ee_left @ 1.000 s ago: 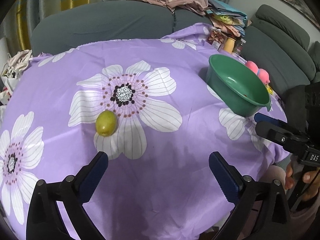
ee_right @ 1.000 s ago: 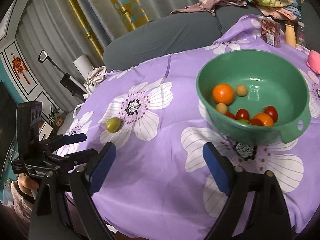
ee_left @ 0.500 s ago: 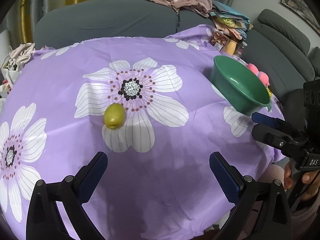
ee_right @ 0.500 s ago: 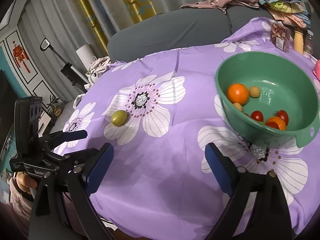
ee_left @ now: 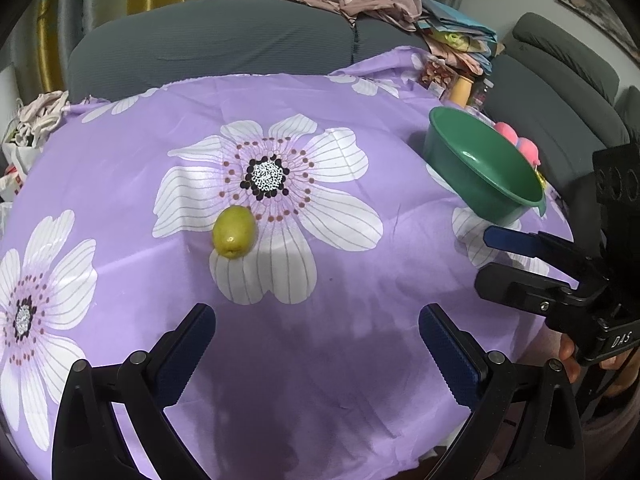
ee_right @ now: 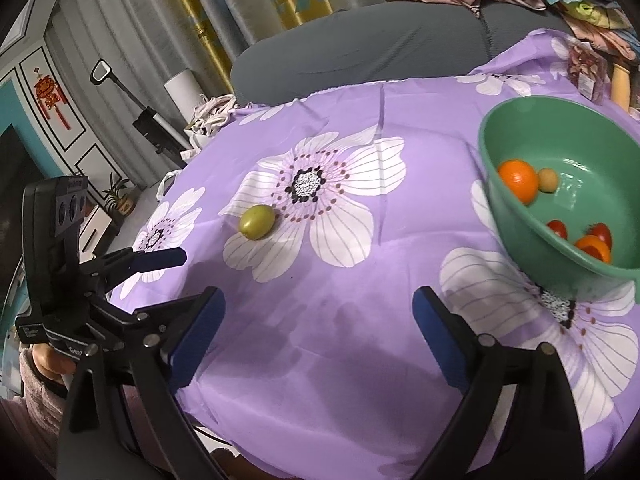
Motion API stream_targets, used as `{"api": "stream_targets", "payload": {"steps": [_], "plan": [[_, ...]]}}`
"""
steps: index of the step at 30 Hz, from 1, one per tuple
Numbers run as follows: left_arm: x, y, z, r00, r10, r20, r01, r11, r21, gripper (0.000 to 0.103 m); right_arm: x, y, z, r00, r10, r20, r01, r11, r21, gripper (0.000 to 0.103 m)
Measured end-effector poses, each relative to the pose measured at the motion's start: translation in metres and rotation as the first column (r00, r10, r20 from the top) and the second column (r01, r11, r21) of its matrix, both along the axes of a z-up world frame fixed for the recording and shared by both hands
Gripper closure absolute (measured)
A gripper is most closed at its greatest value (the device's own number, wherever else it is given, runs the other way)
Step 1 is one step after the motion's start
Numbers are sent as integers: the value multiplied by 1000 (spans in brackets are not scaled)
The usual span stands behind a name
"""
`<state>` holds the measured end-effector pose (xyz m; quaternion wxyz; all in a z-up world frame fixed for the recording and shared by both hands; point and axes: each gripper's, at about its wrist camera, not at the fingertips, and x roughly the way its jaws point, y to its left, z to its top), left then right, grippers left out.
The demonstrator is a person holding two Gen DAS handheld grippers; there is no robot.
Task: Organize fruits
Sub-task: 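Move both grippers back toward the green fruit on the cloth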
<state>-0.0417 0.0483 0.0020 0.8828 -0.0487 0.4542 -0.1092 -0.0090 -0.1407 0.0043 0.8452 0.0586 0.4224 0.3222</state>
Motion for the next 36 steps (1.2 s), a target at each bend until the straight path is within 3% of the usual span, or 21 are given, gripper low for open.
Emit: {"api": "stream_targets", "payload": {"steps": [24,30,36], "plan": [[17,12,-4,999,-47,1,47,999,29,2,23,31,-16,998,41,-50,-41,999,-5,7],[29,23,-8,999,-37,-5,37,999,27,2,37,41,-18,995,56,-82,-53,998,42,7],[36,32,-9,999,-36,7,36,999,18,2,53,54,-23,983,85,-161,-61,987,148,7]]}}
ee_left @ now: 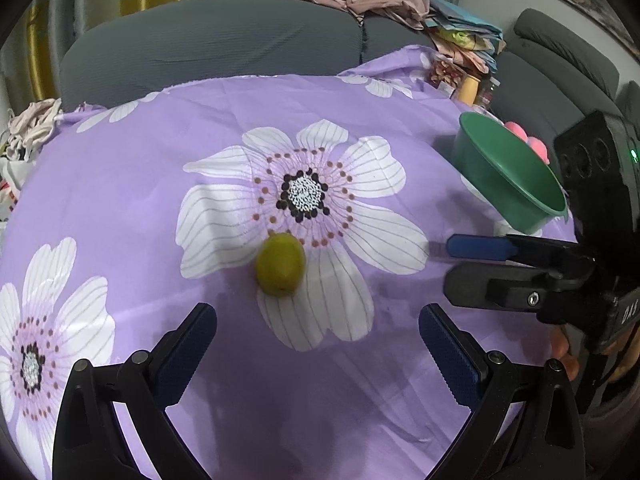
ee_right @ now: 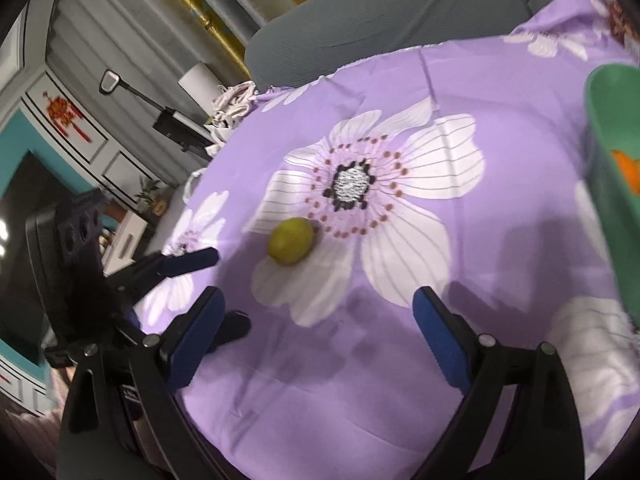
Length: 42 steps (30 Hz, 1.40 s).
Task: Organize fruits
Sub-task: 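Close the left and right grippers together around the green fruit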
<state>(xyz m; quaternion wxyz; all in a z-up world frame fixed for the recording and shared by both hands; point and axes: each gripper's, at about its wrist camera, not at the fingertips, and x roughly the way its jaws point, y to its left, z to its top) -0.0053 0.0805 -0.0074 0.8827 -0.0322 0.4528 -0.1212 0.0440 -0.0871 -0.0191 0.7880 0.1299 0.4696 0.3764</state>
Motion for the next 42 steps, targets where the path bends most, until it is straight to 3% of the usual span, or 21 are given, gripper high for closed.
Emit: {"api": "stream_targets", "payload": {"steps": [5,9,12,19,22,24,29,35,42], "plan": [[6,-1,0,1000,-29,9,29,1000,4,3,15,15,-4,997,25,-79,-19,997,75,8],[11,-4,-1,998,-61,9,61,998,-4,15,27,25,-11,988,44,-149,-25,992,127,10],[19,-3,-6,998,-62,-12,62,998,-9,17,35,32,-18,975,59,-213,-23,986,168,15],[32,-3,-10,997,-67,-34,68,998,5,27,44,50,-26,957,76,-279,-31,986,162,25],[38,-3,-13,997,-62,-54,64,998,27,31,47,56,-29,954,75,-291,-32,988,151,28],[40,-4,-15,996,-65,-67,68,997,38,39,48,60,-31,952,83,-295,-41,989,144,31],[43,-3,-19,994,-62,-89,67,996,57,41,53,69,-34,949,93,-301,-57,991,124,38],[49,-2,-29,990,-57,-126,68,994,84,61,57,78,-39,949,113,-294,-89,992,93,50],[49,-2,-30,992,-53,-110,65,992,113,63,62,75,-46,947,123,-295,-99,991,93,67]]}}
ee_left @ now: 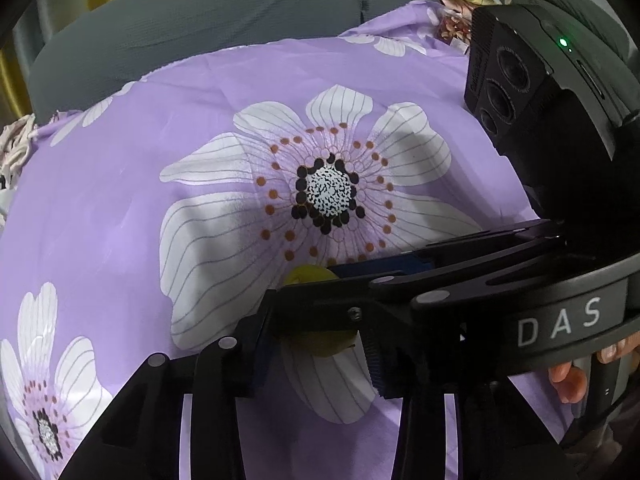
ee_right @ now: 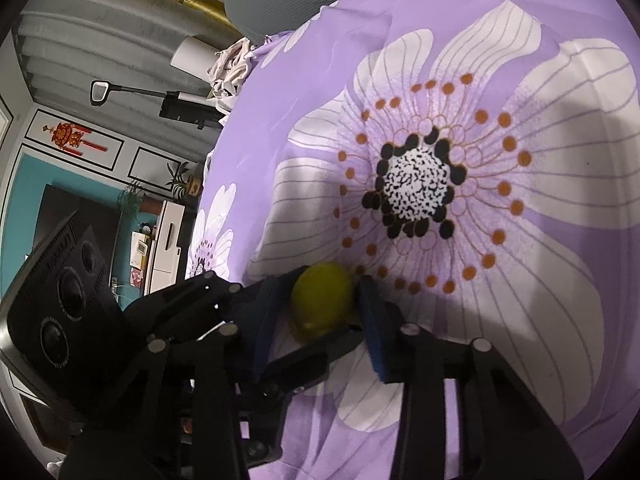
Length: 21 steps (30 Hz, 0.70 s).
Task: Organize fruits
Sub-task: 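Close the left and right grippers together around the green fruit, then carry the green fruit with both grippers over the green bowl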
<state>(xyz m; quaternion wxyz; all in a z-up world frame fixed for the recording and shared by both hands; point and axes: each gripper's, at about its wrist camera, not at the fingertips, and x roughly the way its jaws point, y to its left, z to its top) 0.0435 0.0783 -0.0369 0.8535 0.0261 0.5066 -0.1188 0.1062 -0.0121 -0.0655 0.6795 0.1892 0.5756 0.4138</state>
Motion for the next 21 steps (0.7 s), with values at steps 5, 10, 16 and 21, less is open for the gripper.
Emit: {"api": "stream_targets", "payload": {"steps": [5,10,16,21], "plan": [[-6,-3,0,1000,12,22,-12,1000,8,64,-2,-4,-2,1000,-7,13,7,1000,17,67],[-14,-6,6,999,17,37,-16,1000,-10,64,-11,-8,3,999,-7,37,6,1000,28,68],[-24,-20,17,998,-1,68,1,1000,-11,64,-25,-22,15,997,-31,72,27,998,53,68],[-32,-37,24,997,-26,76,27,1000,-16,64,-38,-40,19,994,-69,86,62,995,73,68]]}}
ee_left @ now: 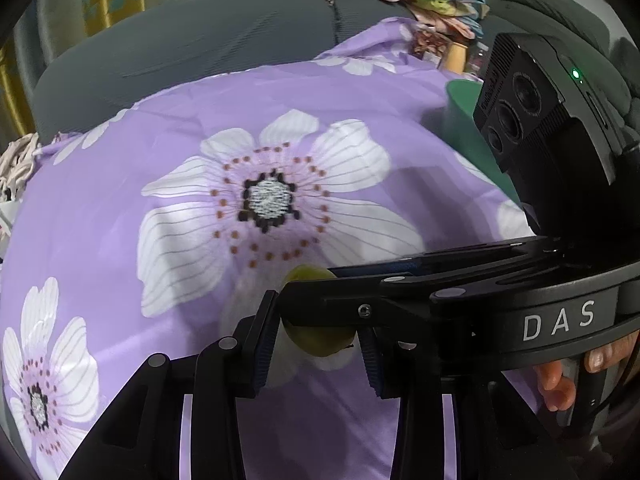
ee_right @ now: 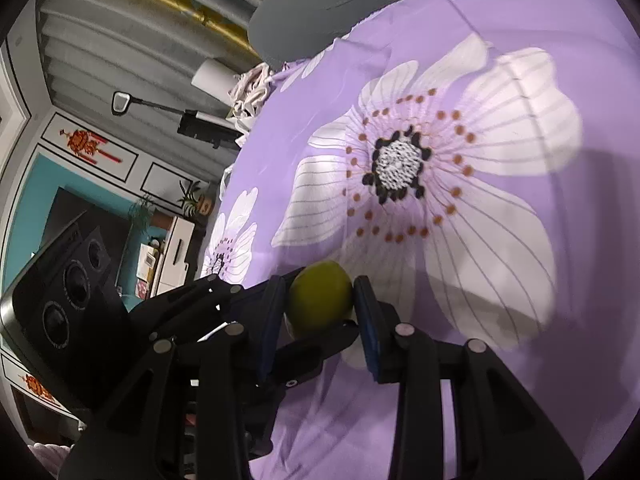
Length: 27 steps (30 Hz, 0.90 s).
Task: Organize fruits
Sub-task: 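Carry the green fruit with both grippers over the green bowl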
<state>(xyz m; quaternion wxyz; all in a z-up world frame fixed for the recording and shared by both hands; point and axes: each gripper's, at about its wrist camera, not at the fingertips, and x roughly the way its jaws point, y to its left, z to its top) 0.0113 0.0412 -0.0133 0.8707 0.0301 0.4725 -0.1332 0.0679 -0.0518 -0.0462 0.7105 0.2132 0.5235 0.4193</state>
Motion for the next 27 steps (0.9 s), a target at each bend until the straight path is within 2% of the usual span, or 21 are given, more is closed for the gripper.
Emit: {"api": "stream_targets", "payload": {"steps": [17,27], "plan": [[-27,-59,22,995,-88,48,88,996,4,64,-39,-60,19,993,-111,36,109,993,52,67],[-23,-91,48,985,-135,112,137,991,-12,64,-45,-94,42,978,-176,113,170,983,68,67]]}}
